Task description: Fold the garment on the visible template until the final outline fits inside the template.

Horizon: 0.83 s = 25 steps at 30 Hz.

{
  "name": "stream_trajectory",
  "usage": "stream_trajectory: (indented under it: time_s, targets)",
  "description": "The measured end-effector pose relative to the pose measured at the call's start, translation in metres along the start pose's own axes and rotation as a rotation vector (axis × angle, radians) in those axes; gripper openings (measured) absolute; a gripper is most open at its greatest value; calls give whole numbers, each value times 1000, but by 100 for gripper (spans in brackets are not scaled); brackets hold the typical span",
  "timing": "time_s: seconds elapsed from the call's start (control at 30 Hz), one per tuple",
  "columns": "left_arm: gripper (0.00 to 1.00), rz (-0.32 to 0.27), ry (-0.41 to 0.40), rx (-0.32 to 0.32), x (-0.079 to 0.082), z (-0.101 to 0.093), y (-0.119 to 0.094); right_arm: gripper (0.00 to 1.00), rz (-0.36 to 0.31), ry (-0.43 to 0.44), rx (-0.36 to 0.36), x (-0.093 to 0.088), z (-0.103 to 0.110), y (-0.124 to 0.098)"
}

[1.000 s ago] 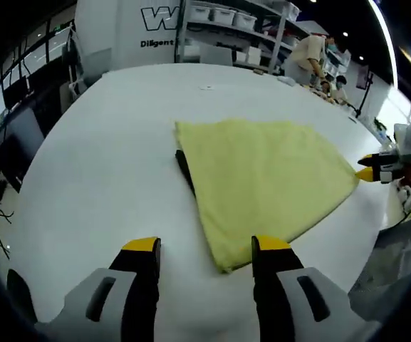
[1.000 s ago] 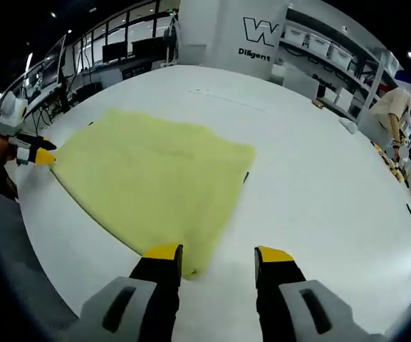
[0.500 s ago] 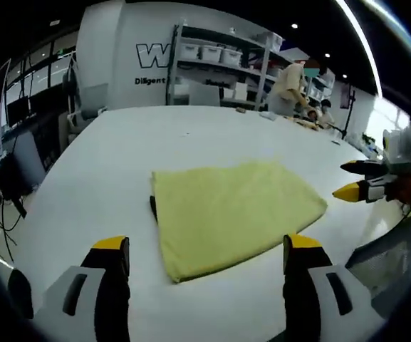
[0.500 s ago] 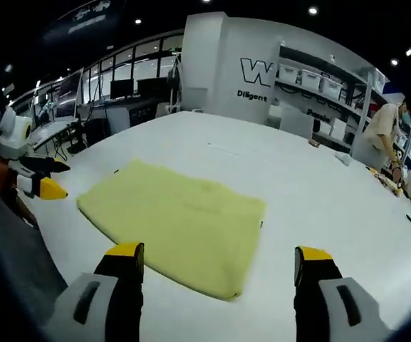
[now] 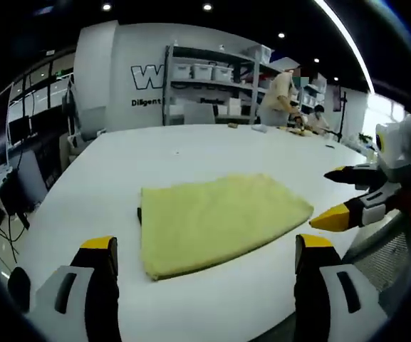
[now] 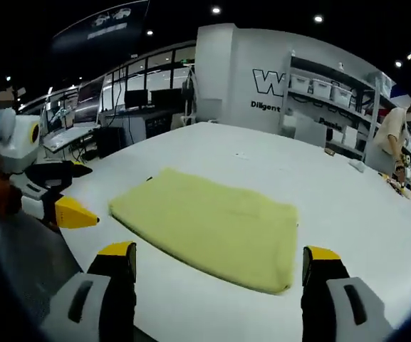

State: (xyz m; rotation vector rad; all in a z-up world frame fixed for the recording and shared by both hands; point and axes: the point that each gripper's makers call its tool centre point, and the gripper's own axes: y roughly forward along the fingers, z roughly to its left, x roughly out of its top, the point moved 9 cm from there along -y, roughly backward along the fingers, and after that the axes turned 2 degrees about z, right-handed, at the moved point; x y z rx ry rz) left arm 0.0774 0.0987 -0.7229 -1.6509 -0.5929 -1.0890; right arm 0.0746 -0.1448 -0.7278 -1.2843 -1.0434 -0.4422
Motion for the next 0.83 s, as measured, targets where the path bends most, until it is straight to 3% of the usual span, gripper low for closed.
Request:
stream_trajectory:
  time_s: [0.17, 0.23, 0.27, 0.83]
  targets:
    - [98, 0, -7, 14, -1, 3, 2, 99, 18, 3, -10, -6, -1, 0]
    - [98, 1, -1, 21, -1, 4, 4, 99, -19, 1, -23, -3, -3, 2]
    - [98, 12, -20, 26, -3, 7, 5, 99, 28, 23, -16, -8, -4, 5]
    - [95, 7, -7, 53, -5, 8, 4, 99, 5, 14, -22, -9, -4, 2]
